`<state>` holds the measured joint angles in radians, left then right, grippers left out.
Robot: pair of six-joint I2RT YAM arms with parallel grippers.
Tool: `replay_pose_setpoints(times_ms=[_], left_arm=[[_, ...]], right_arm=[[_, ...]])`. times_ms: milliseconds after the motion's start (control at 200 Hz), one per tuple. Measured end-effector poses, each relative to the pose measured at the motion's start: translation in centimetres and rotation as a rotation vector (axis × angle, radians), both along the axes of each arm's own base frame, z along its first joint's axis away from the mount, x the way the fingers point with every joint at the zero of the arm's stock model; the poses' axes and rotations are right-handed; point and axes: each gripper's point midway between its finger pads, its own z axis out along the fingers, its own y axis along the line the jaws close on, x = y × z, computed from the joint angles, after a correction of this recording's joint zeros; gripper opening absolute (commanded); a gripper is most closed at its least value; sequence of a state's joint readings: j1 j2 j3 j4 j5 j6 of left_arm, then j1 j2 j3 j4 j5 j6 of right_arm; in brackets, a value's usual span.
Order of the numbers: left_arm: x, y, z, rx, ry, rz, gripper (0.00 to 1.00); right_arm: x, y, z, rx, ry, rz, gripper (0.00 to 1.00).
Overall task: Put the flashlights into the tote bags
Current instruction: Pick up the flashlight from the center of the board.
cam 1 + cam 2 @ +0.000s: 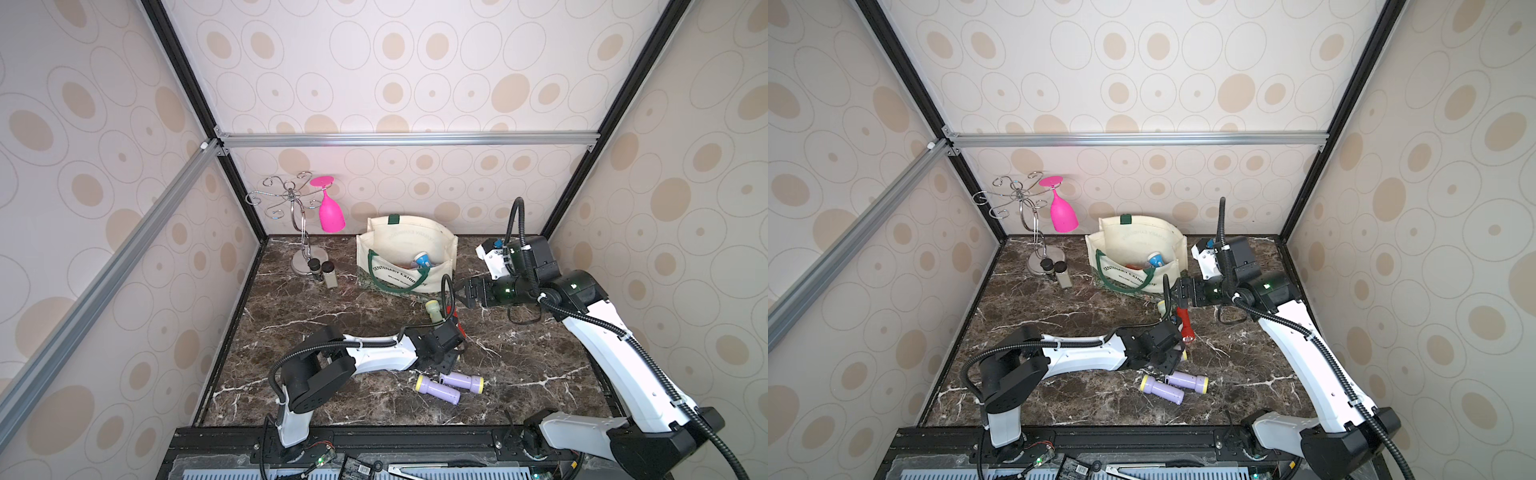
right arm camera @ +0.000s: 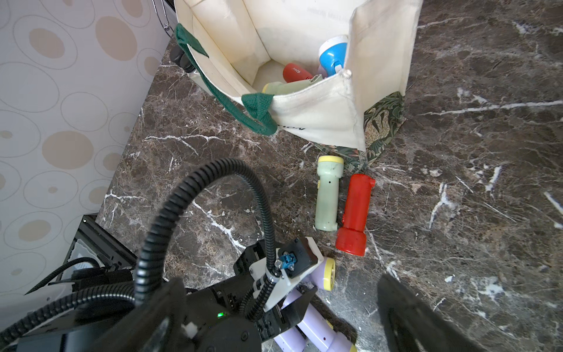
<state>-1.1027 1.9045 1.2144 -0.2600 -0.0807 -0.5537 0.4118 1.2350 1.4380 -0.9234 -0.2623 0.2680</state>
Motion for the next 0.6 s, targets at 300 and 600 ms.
replay_pose_setpoints(times_ms=[300, 600], left_arm=[[0.4, 1.7, -1.3, 0.07, 0.003, 0.023, 0.55], [0.3, 4.8, -2.1, 0.085, 0.014, 0.077, 0.48]], right_arm=[[-0.2, 0.5, 1.1, 0.034, -0.012, 0.02, 1.0], [-0.1, 0.3, 1.2, 0.036, -0.014, 0.015, 0.99]])
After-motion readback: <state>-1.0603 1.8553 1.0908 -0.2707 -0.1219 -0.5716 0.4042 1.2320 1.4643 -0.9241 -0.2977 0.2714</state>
